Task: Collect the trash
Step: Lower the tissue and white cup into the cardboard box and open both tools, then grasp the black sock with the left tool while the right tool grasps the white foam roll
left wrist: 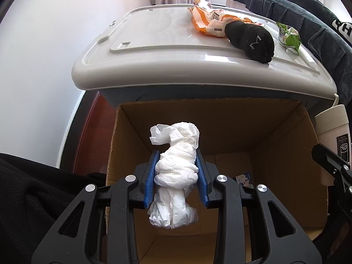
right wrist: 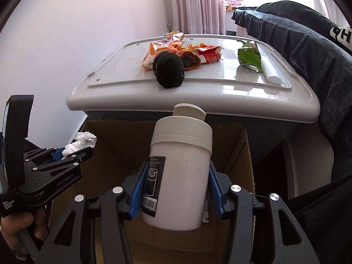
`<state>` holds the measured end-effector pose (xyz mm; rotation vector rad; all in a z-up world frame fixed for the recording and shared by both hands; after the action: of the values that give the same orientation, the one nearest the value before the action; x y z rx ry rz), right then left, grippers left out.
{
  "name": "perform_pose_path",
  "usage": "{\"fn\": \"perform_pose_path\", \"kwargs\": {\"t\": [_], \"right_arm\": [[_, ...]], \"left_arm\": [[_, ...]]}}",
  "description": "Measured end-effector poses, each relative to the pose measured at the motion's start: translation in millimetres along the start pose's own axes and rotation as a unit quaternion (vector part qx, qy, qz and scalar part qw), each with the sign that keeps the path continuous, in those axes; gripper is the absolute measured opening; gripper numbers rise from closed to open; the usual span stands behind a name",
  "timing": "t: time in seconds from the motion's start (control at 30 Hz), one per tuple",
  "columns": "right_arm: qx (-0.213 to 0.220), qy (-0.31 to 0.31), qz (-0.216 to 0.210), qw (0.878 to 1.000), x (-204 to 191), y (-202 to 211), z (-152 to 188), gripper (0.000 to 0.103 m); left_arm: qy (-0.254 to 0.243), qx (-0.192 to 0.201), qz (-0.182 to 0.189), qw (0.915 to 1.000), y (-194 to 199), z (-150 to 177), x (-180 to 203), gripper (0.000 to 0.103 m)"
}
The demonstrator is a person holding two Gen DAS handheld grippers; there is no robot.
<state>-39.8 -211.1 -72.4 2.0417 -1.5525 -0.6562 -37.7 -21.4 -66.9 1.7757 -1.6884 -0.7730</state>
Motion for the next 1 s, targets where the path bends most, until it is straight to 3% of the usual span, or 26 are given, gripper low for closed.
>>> {"fn": "perform_pose_path", "kwargs": {"t": [0.27,0.3,0.37,0.4,0.67,1.0], "right_arm": [[-0.002,0.0,0.001,1.0,1.2,0.7,-0.1,0.05],[-0.007,-0.001,0.001,1.0,1.2,-0.4,0.0,0.051],[-0.01,-0.002,0.012,1.0,2.4,-1.2,-0.2,0.07],[-0.004,-0.003,0.016,1.0,3.4,0.6,-1.5,0.076],[0.009,-0.041,0.031,0.999,20.1,5.0,-4.7,0.076],[0.009,-0.061,0.033,0.998,28.5,1.6,-11.1,0.076]], "left_arm": [[0.001,-0.002,0.005,1.0,-0.9,-0.4,0.0,0.032],[0.001,-0.006,0.009,0.9999,-2.4,-0.7,1.0,0.039],[-0.005,-0.02,-0.004,0.9998,-7.7,1.1,3.4,0.082],[-0.012,-0.019,-0.017,0.9996,-8.5,1.6,3.7,0.086],[-0.009,-0.026,-0.038,0.9989,-13.9,3.2,-4.2,0.086],[0.015,-0.024,-0.019,0.9994,-21.1,-4.2,-6.9,0.086]]}}
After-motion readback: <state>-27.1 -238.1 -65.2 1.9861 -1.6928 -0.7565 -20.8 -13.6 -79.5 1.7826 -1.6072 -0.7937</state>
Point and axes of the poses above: each gripper's, at about its wrist camera, not at the fingertips, and y roughly against the way its jaws point, x to its right, z to its underside, the point moved 2 cm from there along -y, roughly the way its jaws point, and after that the axes turned 12 degrees about x, right-handed, at the moved point
